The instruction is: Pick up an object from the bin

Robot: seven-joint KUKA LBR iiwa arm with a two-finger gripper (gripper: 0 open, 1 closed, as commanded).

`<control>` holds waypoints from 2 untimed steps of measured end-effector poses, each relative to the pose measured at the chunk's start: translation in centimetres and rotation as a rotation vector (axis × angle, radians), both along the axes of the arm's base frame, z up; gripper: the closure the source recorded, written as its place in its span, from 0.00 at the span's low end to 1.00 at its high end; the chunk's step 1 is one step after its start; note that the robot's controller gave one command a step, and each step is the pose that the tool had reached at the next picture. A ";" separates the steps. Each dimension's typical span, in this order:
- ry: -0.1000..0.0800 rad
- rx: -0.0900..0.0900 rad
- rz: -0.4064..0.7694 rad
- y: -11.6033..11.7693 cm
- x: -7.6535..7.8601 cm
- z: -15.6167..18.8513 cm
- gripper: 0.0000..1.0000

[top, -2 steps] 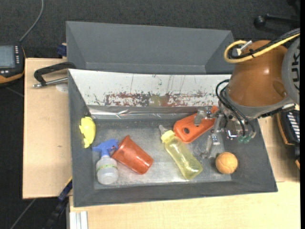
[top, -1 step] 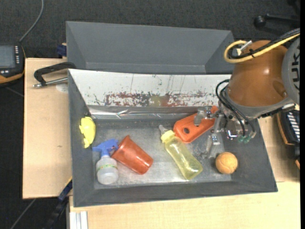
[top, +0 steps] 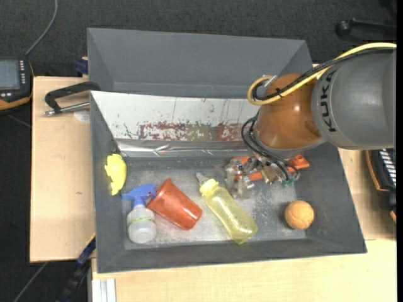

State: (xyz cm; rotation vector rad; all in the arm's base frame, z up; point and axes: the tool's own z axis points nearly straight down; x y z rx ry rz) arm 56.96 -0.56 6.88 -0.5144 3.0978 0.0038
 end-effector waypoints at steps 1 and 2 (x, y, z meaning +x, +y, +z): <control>-0.003 0.000 -0.002 -0.1 0.1 0.2 0.00; -0.003 0.000 -0.002 -0.1 0.1 0.2 0.00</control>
Offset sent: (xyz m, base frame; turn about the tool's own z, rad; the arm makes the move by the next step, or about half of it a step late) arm 0.0000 0.0000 0.0000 0.0000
